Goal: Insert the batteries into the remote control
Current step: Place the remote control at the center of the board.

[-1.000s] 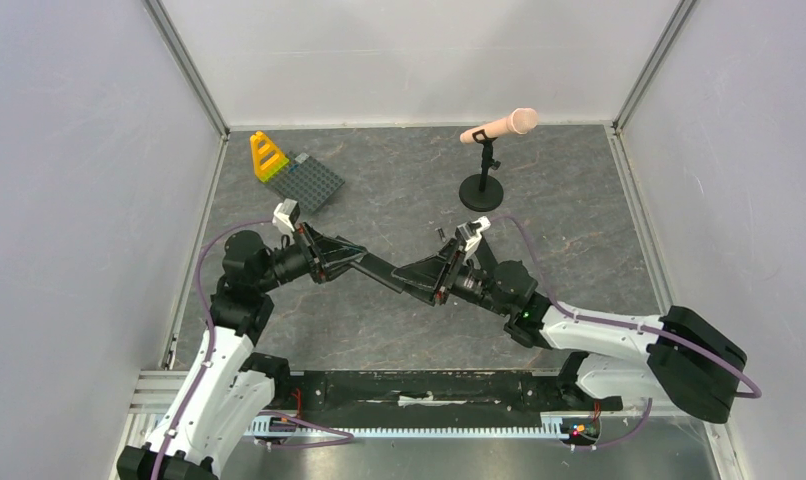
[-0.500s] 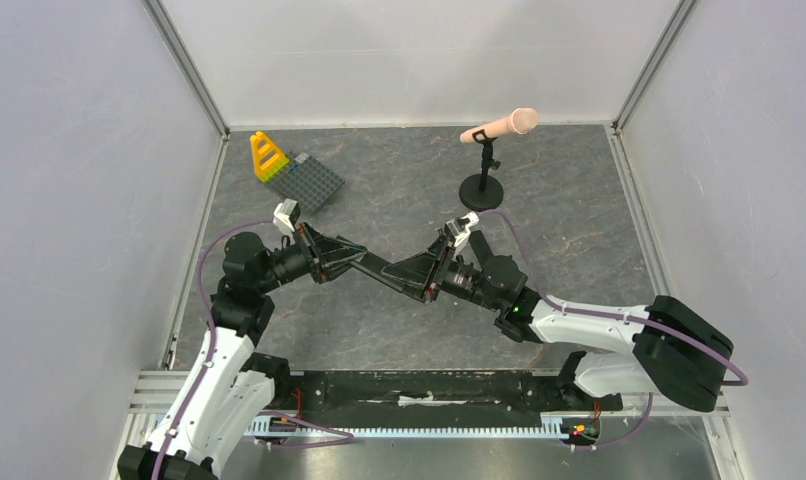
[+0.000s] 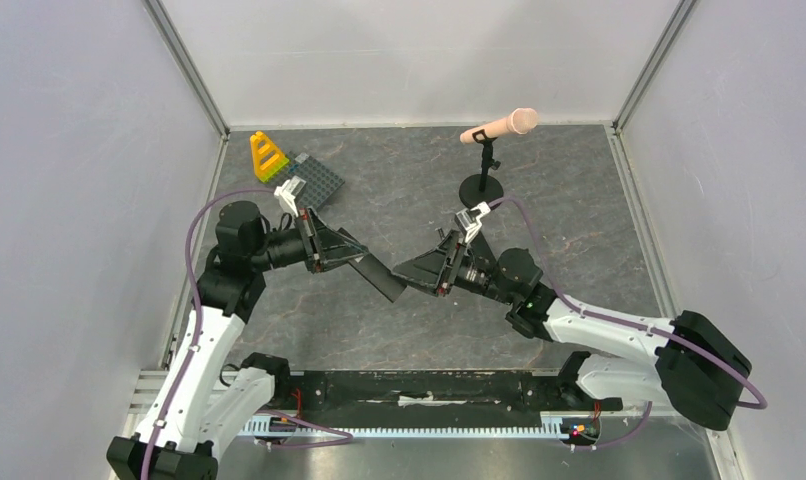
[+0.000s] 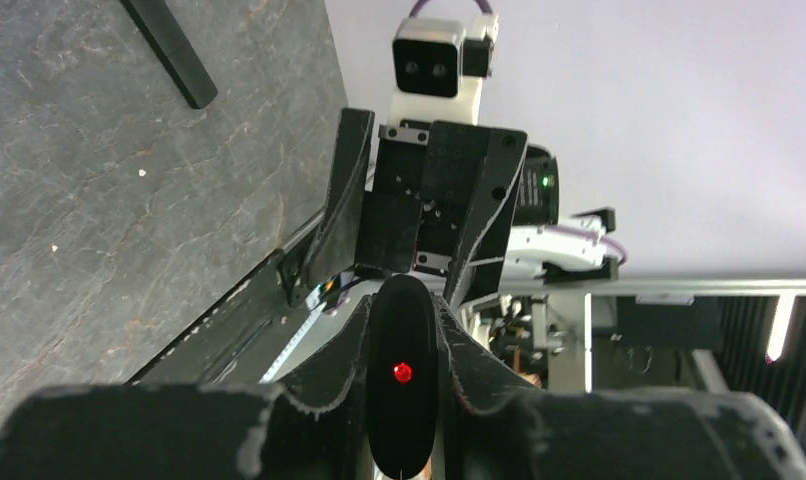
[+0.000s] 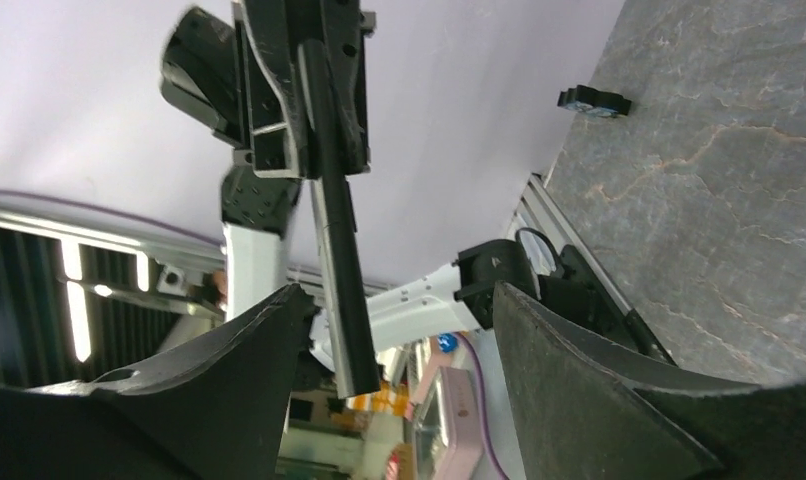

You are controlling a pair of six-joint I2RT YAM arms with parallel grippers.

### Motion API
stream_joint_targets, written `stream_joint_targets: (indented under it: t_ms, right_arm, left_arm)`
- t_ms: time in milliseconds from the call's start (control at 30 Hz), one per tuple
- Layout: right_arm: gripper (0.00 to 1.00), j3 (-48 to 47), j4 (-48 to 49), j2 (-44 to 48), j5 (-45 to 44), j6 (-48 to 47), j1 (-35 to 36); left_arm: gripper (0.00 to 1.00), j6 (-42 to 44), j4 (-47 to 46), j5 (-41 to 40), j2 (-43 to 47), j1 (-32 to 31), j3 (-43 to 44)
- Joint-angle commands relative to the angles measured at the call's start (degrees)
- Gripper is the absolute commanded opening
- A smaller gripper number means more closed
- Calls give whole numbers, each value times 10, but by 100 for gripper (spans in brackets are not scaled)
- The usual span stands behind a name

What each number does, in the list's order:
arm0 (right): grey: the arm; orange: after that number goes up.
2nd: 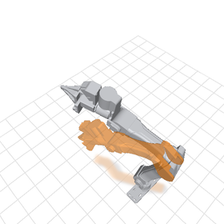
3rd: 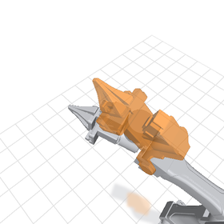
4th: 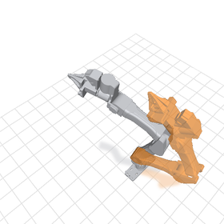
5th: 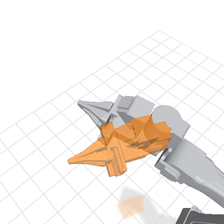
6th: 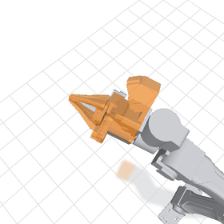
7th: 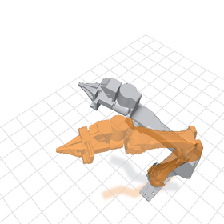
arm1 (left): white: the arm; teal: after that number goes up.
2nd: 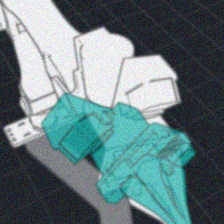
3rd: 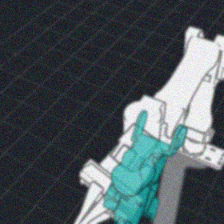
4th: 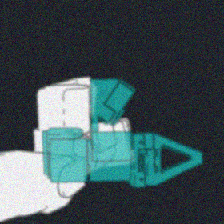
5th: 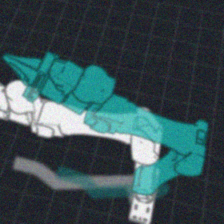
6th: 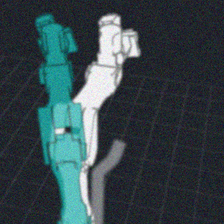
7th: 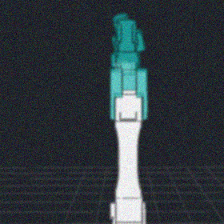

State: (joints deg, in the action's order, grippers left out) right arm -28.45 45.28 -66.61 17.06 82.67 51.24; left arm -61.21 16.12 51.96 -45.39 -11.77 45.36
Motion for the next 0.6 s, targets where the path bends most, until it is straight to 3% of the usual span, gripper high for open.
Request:
stream_joint_targets:
  t_ms: [0, 267, 567]
  right_arm:
    - [72, -36, -3, -2, 86, -77, -3]
    - [66, -85, -39, -14, 149, -176, -3]
    - [55, -114, -63, -46, 173, -210, 10]
  left_arm:
    - [2, 110, 54, 78, -4, -2, 31]
    - [2, 125, 47, 106, -2, -2, 25]
    - [2, 111, 29, 114, -3, -2, 15]
